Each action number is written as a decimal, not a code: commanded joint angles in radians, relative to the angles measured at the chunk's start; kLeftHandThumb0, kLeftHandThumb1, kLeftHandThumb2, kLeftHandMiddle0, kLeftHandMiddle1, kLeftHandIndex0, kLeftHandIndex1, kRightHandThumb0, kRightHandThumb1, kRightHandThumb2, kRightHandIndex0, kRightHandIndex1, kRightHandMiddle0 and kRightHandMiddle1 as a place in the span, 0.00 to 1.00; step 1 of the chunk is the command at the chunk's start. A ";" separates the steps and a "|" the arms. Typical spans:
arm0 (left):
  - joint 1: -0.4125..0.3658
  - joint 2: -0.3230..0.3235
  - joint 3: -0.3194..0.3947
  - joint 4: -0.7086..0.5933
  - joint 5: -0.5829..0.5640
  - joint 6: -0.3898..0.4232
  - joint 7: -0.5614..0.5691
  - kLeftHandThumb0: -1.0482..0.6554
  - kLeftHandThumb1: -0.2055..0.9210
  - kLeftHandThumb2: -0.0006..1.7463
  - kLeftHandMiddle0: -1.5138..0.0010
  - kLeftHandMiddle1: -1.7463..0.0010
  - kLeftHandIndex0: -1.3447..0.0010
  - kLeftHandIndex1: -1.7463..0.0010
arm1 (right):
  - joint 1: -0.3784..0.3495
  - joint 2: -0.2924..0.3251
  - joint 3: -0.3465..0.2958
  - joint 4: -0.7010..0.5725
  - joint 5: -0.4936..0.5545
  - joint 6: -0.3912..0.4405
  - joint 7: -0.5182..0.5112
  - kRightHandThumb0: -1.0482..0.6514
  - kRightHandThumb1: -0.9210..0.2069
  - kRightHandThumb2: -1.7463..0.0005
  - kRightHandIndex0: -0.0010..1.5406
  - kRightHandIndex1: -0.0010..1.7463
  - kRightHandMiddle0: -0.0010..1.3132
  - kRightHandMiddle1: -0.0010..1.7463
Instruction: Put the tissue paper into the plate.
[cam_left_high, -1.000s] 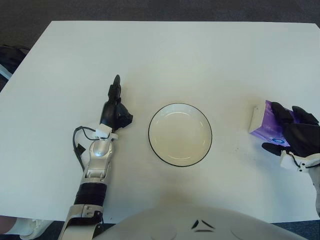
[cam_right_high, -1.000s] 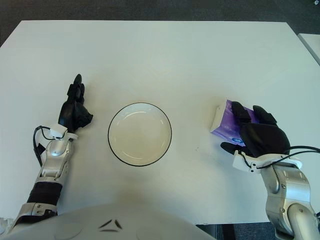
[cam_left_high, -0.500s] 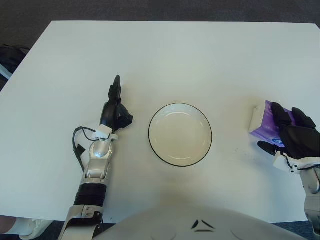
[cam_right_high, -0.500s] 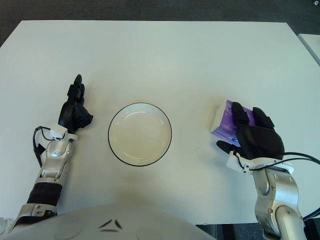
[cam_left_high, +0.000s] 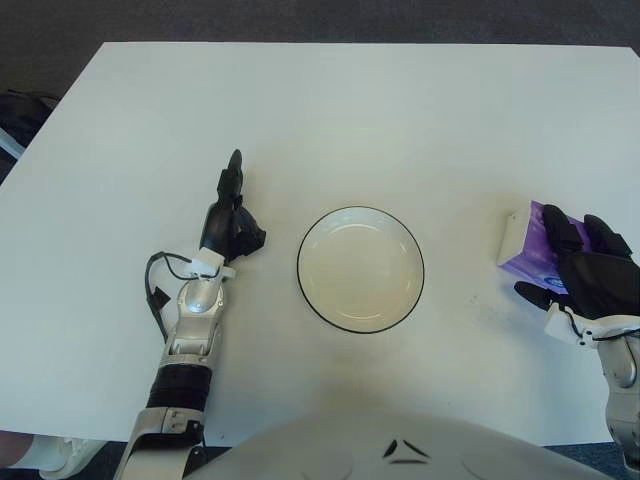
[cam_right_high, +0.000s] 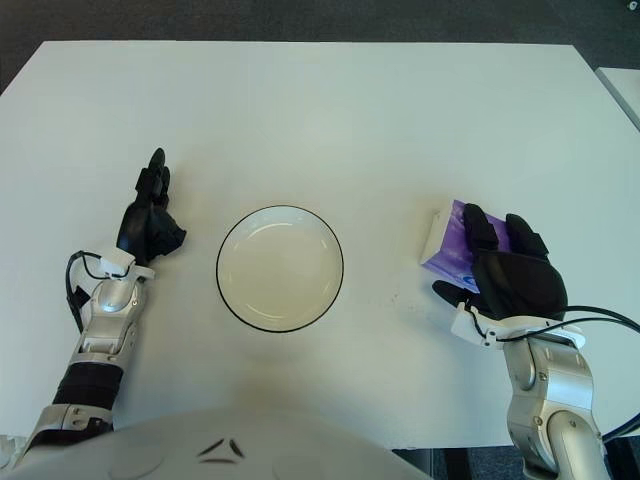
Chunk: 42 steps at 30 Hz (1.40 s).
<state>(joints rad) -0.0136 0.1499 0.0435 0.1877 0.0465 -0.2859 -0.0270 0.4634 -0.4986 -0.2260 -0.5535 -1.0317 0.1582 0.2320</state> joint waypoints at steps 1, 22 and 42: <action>0.054 0.001 -0.001 0.048 0.002 0.054 -0.010 0.03 1.00 0.72 0.96 1.00 1.00 0.94 | 0.025 0.007 0.001 0.011 -0.003 0.006 0.002 0.00 0.00 0.59 0.00 0.00 0.00 0.00; 0.045 0.011 0.018 0.106 -0.027 -0.035 -0.031 0.04 1.00 0.71 0.95 0.99 1.00 0.89 | -0.175 -0.099 0.055 0.201 -0.004 0.009 0.022 0.00 0.00 0.67 0.00 0.00 0.00 0.00; 0.026 0.026 0.025 0.128 -0.009 0.020 -0.016 0.04 1.00 0.72 0.94 0.99 1.00 0.87 | -0.374 -0.219 0.168 0.546 0.110 -0.140 -0.104 0.00 0.00 0.67 0.00 0.00 0.00 0.00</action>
<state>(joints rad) -0.0394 0.1749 0.0706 0.2405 0.0203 -0.3148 -0.0457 0.0800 -0.7133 -0.0992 -0.0649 -0.9450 0.0315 0.1044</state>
